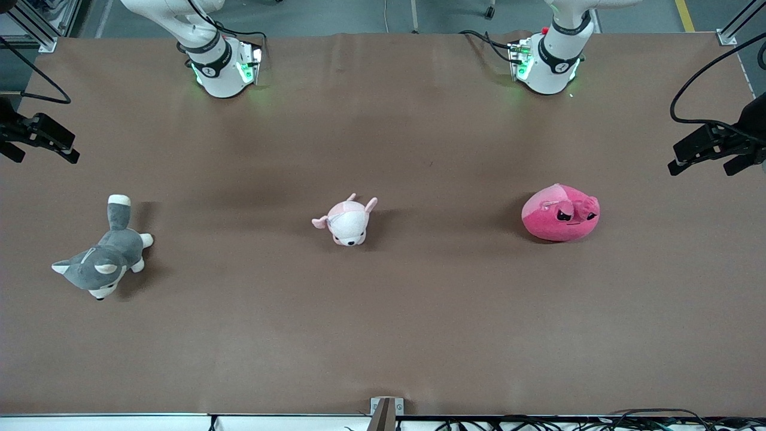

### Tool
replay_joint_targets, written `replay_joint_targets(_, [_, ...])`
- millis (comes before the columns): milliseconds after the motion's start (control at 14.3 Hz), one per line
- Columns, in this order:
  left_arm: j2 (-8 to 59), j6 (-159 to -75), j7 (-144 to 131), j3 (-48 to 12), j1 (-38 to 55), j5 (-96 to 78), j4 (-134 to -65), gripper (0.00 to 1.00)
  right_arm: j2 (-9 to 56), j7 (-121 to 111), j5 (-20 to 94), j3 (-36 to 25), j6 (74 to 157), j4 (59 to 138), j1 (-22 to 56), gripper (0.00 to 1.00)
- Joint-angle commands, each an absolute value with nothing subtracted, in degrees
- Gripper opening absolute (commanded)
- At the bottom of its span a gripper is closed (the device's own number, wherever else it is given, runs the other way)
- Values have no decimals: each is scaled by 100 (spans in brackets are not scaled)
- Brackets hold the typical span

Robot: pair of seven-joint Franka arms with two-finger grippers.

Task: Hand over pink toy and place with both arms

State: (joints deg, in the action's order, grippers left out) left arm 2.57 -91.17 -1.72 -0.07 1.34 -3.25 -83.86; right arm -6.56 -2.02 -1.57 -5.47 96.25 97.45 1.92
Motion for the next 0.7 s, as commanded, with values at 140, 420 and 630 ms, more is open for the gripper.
replay_joint_targets(140, [211,-9018,-149,0,149,-193,-8314,100,-765,-229,-255,-536,9642,9853,167,100])
replay_joint_targets(420, [211,-9009,-263,0,149,-193,-8341,100,-765,-237,-255,-536,9633,9844,167,100])
replay_joint_targets(630, [412,-8913,-526,-9,141,-211,-8463,100,-756,-211,-255,-536,9633,9835,167,100])
